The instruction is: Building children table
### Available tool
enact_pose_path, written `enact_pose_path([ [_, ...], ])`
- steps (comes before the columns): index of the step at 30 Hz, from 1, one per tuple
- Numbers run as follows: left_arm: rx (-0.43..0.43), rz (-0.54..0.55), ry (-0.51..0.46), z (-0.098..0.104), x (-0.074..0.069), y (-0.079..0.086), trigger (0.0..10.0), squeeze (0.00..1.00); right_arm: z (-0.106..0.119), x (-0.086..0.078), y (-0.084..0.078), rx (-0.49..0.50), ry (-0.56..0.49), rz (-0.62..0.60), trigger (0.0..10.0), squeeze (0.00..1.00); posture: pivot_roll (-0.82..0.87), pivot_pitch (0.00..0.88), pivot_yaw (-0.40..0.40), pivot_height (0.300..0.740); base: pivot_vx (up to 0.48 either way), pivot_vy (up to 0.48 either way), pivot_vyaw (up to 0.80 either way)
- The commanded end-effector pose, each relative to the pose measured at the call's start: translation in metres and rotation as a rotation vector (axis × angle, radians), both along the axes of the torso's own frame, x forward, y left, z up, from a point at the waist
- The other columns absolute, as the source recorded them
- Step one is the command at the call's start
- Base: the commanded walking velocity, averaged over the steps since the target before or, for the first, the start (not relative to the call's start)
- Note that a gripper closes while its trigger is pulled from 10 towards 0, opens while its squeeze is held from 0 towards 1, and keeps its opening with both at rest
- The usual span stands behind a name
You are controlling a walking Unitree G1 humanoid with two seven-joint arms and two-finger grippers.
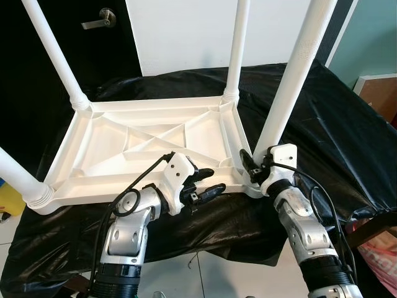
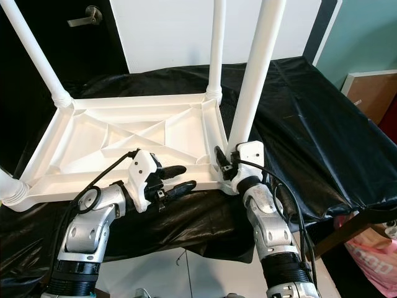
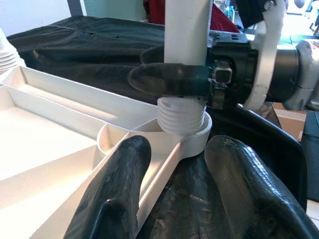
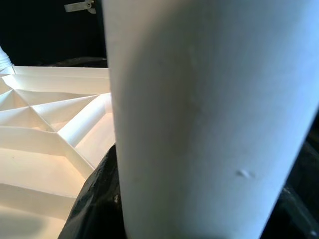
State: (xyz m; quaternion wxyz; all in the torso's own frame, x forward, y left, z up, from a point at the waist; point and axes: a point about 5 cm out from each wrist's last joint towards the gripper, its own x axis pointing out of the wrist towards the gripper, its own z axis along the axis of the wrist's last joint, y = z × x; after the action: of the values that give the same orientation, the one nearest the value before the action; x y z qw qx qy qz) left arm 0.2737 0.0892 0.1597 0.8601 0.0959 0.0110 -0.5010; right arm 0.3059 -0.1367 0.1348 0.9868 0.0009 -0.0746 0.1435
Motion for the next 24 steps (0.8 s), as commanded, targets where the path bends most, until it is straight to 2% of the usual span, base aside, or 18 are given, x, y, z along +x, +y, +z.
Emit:
enact_pose_path([
  [1, -0.023, 0.397, -0.049, 0.000, 0.012, 0.014, 10.0, 0.00, -0.005, -0.003, -0.003, -0.018, 0.014, -0.001, 10.0, 0.00, -0.10, 0.035, -0.016, 0.740, 0.000, 0.000, 0.00],
  [13, -0.017, 0.398, -0.021, 0.001, 0.012, 0.013, 10.0, 0.00, -0.018, -0.008, -0.011, -0.031, 0.051, -0.032, 10.0, 0.00, -0.11, 0.033, -0.006, 0.740, 0.000, 0.000, 0.00],
  [24, -0.016, 0.380, -0.016, 0.001, 0.012, 0.011, 10.0, 0.00, -0.019, -0.006, -0.007, -0.060, 0.036, -0.015, 10.0, 0.00, -0.13, 0.032, 0.009, 0.740, 0.000, 0.000, 0.00],
])
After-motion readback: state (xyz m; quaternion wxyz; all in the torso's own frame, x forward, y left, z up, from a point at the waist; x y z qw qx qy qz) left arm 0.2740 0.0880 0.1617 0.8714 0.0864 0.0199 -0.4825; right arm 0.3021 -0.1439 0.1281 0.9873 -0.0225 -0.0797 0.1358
